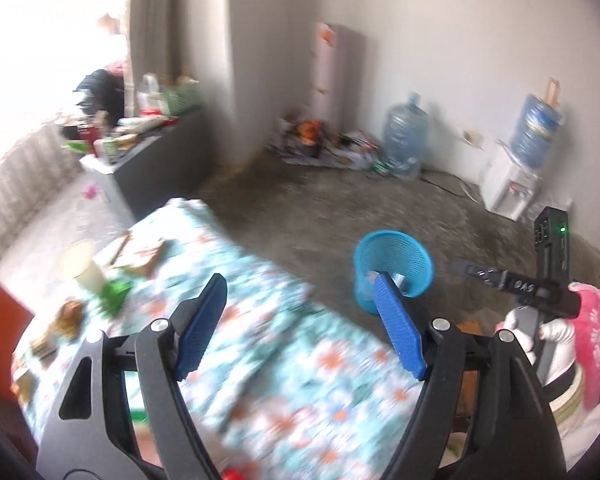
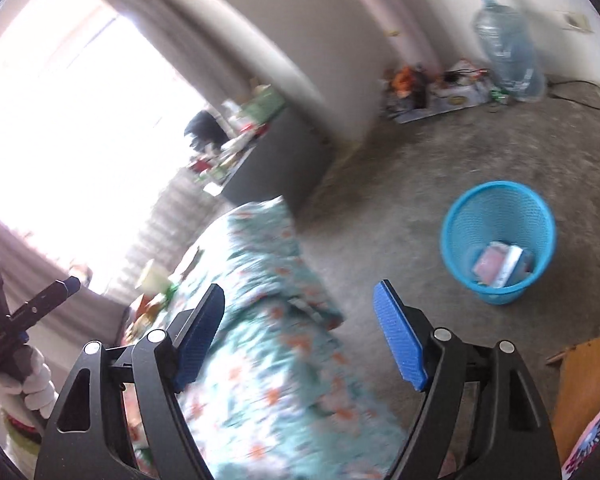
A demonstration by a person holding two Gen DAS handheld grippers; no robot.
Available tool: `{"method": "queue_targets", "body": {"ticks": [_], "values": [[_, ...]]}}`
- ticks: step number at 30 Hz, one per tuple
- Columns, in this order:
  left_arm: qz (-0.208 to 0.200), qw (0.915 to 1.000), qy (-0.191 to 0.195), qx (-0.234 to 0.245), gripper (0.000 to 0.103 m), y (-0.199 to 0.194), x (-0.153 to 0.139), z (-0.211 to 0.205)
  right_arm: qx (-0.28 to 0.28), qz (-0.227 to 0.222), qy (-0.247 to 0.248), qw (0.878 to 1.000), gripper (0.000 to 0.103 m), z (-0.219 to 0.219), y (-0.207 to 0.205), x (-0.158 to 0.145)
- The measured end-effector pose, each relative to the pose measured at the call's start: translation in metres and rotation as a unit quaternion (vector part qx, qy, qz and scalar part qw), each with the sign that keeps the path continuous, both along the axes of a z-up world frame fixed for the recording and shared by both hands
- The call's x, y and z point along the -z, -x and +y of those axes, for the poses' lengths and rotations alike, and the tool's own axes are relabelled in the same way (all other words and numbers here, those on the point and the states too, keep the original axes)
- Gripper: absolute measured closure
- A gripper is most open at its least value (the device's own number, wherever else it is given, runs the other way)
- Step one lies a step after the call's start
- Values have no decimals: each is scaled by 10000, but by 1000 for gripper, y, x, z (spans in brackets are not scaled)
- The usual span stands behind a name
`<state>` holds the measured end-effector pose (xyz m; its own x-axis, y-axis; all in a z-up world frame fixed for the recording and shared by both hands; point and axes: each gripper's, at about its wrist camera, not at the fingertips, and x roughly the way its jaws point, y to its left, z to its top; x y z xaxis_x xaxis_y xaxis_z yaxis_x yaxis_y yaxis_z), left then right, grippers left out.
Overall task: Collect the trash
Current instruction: 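Move both tools back over the snack pile on the bed, then close the left tool on the tan paper wrapper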
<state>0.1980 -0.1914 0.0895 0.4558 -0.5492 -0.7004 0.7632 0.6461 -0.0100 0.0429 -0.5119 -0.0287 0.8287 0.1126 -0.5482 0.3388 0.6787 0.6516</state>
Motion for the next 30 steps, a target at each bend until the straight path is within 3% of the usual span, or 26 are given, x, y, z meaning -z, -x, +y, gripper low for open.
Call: {"method": "queue_targets", "body": {"ticks": [6,11,19,24,30], "values": [[-78,9968,167,-776,30,7,-19,90,-788,-85,-95,9968,28,47,-23,-13],[91,9919,268,-1235,30,8,-12,150,-1281,38,-120,9917,28,85,-45,-13],[125,9921,271,-1218,30,29,21,198,-1862,162,-250,9821,28,128,-65,-7],[-185,9910,-279,-1294,31,37,53,191,-2073,275,-352,9773,28,143,-75,-2],[-364,9831,-941,-1526,50,26,87,187,-2344,361,-348,9708,28,169,-87,0]]}}
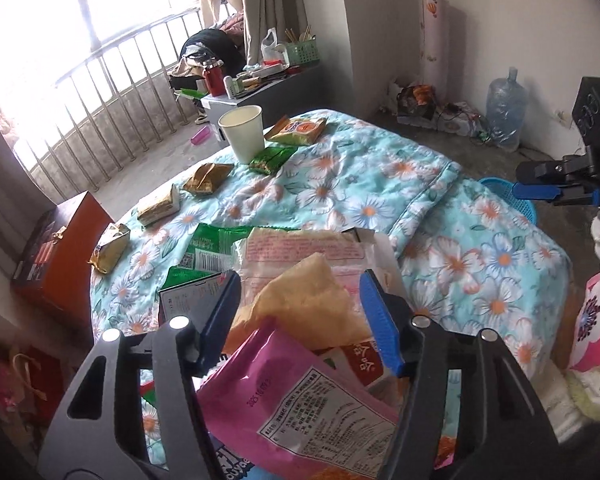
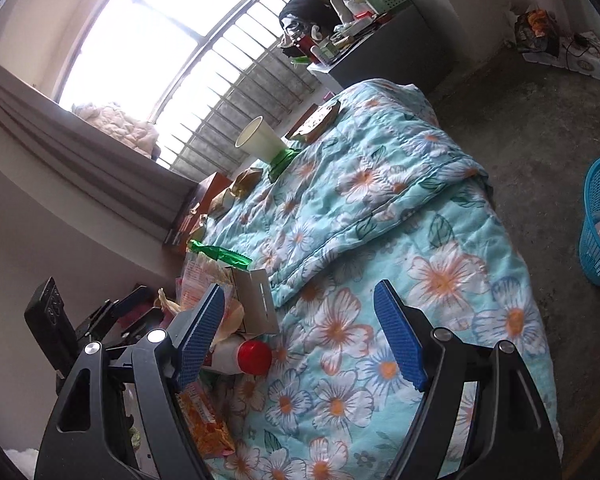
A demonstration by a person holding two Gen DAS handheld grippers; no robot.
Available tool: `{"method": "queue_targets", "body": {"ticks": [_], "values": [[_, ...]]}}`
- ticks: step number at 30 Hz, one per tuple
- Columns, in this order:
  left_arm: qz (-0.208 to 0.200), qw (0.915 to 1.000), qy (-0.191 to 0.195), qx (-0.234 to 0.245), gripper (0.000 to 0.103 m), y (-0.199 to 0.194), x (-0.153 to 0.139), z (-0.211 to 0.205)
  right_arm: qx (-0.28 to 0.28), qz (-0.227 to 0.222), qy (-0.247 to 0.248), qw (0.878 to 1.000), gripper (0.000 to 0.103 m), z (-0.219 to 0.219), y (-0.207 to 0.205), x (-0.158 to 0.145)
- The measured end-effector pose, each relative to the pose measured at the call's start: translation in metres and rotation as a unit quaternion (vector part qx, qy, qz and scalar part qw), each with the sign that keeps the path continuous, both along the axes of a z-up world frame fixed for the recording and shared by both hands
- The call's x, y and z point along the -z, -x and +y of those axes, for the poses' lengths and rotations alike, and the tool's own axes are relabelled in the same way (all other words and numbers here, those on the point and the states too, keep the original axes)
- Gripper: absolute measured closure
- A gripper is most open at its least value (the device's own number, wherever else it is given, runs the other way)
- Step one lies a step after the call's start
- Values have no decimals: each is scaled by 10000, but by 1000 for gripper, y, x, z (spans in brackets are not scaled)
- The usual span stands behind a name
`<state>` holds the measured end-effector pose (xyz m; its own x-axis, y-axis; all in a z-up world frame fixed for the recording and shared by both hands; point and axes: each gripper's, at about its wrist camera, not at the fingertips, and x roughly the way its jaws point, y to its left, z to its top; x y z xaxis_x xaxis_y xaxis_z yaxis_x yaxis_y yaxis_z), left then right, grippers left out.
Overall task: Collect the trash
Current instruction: 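Close the left tool on the tan paper wrapper, then close the right tool on the clear plastic bag with red print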
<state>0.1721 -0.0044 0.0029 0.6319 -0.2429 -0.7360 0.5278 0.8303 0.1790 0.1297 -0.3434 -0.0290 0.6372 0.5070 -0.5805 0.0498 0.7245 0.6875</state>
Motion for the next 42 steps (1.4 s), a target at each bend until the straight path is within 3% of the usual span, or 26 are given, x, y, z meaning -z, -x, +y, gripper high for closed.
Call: {"method": "queue_targets", "body": {"ticks": [4,6,9,12,15,18,27,32,40,42], "values": [[-21,9999,-127,-85,66,-8,11,1,-357,-29,-173,9992,28,20,-11,-1],[-65,9999,-135,-76,78,-10,12,2,-537,-18,-293,9981,28,33,-18,-1],[-123,9999,-81,-61,88,-11,12,3,-878,-29,-732,9934,29,50,-31,0],[-201,9998,-31,-63,95,-10,11,6,-1145,79,-1269,9853,37,67,-45,7],[-246,9997,44,-43,99,-8,9,8,-1199,293,-1468,9814,44,81,-61,17],[-290,9995,89,8,100,-4,8,11,-1151,481,-1654,9783,49,86,-73,26],[-212,9987,419,189,100,5,1,20,-971,865,-1718,9765,50,91,-94,47],[-161,9986,475,173,98,6,1,23,-1067,896,-1663,9762,63,97,-94,49],[22,9967,769,273,76,10,-3,25,-1111,869,-1649,9762,85,99,-92,52],[35,9965,775,308,65,11,-3,23,-1128,829,-1628,9767,92,100,-92,51]]}}
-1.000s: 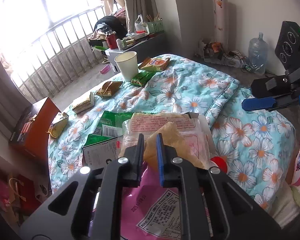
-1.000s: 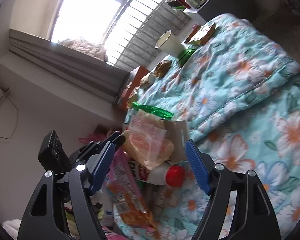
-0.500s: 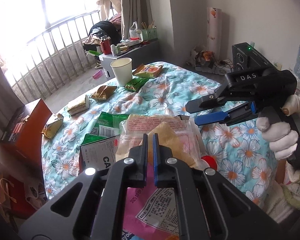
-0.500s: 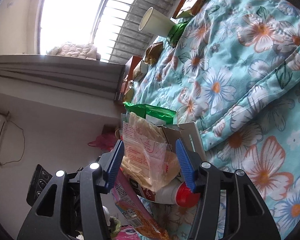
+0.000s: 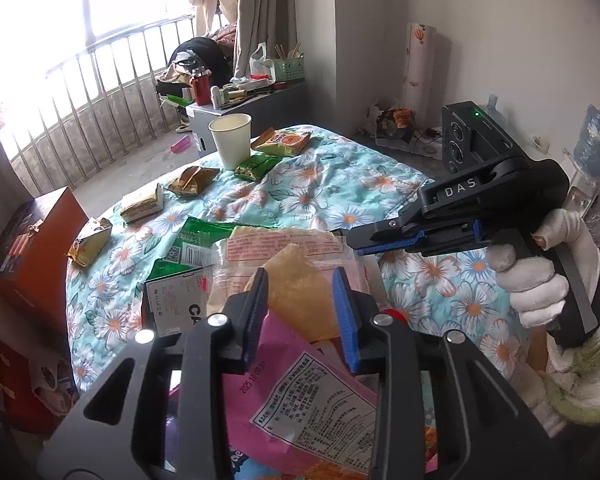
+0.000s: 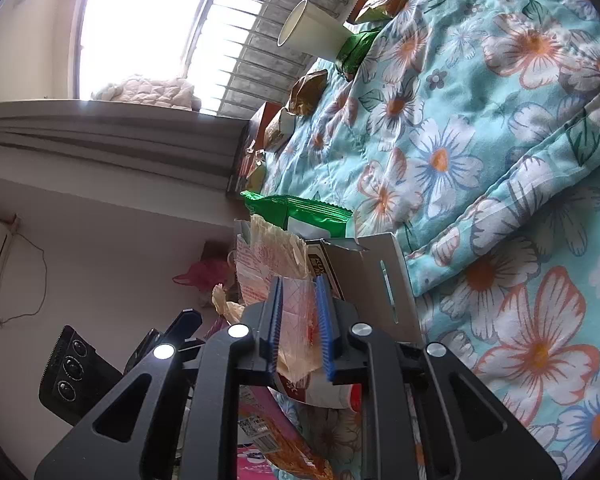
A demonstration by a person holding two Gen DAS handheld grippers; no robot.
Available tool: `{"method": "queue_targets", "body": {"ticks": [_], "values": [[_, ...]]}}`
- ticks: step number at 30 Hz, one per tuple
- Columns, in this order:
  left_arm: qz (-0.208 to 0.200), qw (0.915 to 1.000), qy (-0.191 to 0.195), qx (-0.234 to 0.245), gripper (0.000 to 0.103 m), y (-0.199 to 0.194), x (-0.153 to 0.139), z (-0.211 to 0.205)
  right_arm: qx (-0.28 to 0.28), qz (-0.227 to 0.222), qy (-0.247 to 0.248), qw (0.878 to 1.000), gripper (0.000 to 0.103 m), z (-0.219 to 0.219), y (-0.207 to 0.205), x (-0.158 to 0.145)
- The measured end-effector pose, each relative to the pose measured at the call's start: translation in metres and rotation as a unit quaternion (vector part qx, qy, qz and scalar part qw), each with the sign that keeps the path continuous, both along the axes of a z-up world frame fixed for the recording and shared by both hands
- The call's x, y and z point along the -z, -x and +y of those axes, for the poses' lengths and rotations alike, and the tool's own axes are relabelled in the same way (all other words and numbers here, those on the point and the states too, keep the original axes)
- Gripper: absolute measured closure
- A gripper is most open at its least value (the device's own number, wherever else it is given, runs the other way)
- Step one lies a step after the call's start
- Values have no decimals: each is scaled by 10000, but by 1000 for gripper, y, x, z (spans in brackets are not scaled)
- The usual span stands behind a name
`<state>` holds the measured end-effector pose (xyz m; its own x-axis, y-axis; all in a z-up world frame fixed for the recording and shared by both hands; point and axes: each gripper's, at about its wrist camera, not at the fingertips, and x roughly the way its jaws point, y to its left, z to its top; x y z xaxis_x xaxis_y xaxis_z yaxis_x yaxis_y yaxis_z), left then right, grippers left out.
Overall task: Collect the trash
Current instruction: 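Close the right tool on the clear plastic bag with red print, then lift the tan wrapper and plastic bag off the bed with both tools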
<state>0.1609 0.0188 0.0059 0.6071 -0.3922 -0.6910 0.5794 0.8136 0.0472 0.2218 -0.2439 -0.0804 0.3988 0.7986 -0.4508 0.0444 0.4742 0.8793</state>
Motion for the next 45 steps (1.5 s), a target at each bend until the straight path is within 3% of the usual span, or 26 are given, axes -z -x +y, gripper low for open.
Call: {"method": "queue_targets", "body": {"ticks": [5,11,16,17,21,23,31,37,40,44,45], "values": [[-46,9998,-176,30,53,1,7,-10,-34,-146,26,9999,97,-1,4,-6],[-300,9972,-664,-168,52,-3,13,-25,-75,-314,3,9995,99,-1,8,-13],[-289,9954,-840,-345,52,-12,18,-30,-79,-481,-5,9988,99,-3,10,-20],[-315,9947,-889,-404,56,-14,20,-31,-78,-502,-15,9987,100,-3,11,-21],[-260,9940,-917,-540,93,-21,23,-28,-44,-597,-43,9982,100,-8,13,-24],[-238,9945,-835,-579,103,-23,22,-25,-7,-644,-37,9979,100,-11,14,-26],[-690,9941,-611,-568,103,-12,2,-25,424,-892,-141,9950,100,-48,32,-39],[-787,9944,-566,-431,103,-4,-2,-35,702,-936,-213,9929,100,-76,55,-43],[-761,9943,-631,-393,103,-3,3,-40,662,-742,-317,9945,98,-72,55,-31],[-730,9946,-622,-407,103,-3,4,-39,600,-357,-466,9965,59,-61,49,-7],[-740,9944,-632,-412,103,-3,4,-39,514,-259,-492,9971,59,-54,45,-1]]}}
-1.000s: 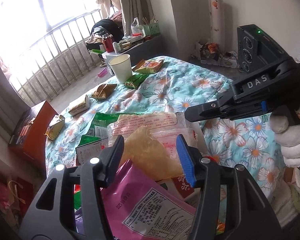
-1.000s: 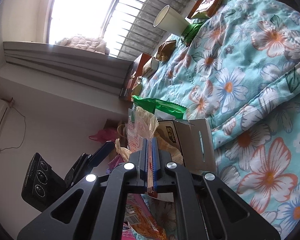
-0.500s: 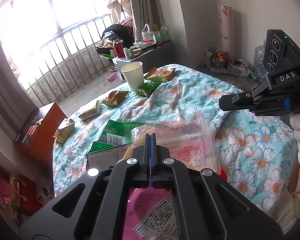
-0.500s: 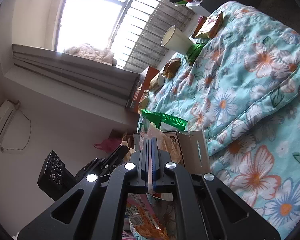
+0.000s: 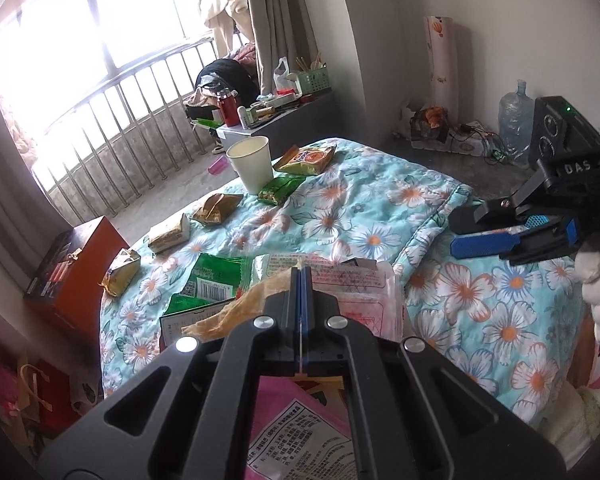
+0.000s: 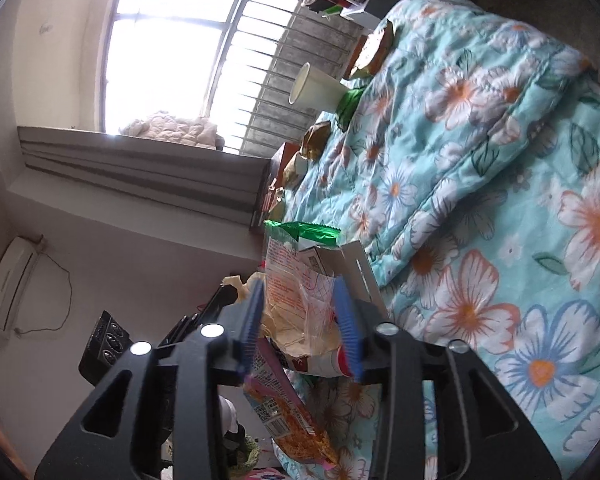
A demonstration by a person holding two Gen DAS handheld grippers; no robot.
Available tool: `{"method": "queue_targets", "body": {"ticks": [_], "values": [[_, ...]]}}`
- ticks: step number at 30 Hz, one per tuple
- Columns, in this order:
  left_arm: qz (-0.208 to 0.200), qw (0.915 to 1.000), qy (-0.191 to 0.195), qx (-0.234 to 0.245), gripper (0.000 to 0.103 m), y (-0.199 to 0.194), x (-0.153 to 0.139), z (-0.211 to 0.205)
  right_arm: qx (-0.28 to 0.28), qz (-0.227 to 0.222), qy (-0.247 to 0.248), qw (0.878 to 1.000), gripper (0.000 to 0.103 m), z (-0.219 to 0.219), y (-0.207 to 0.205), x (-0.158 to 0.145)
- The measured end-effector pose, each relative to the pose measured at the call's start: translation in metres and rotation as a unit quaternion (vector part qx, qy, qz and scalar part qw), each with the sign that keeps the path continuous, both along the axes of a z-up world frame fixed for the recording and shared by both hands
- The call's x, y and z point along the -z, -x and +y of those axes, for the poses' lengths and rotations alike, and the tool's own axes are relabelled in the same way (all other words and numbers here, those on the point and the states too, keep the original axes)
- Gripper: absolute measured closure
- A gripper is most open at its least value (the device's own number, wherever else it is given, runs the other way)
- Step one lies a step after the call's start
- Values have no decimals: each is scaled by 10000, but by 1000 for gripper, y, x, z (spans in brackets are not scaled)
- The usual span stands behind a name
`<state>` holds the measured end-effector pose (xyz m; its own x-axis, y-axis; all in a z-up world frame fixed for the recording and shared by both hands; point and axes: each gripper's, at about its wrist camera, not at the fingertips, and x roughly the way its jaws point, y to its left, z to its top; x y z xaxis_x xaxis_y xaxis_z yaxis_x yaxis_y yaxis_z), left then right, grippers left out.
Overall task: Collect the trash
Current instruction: 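Lift the tan wrapper and plastic bag off the bed with both tools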
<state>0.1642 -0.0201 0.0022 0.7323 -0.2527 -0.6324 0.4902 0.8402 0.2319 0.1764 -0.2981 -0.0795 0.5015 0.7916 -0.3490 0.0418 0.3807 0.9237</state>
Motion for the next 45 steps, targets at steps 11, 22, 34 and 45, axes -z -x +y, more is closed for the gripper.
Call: {"method": "queue_targets", "body": {"ticks": [11,22,34,45], "values": [[124,9999,72,-85,103,-4,3,12,-486,473,-98,9976,59,51,-30,31],[138,9998,129,-87,103,-5,4,15,-406,434,29,9982,83,63,-32,27],[0,9997,217,-118,103,0,-2,18,-219,-246,-115,9994,95,40,-9,-14],[-224,9991,354,-6,103,8,-21,8,526,-762,-183,9955,95,-21,27,-46]]}}
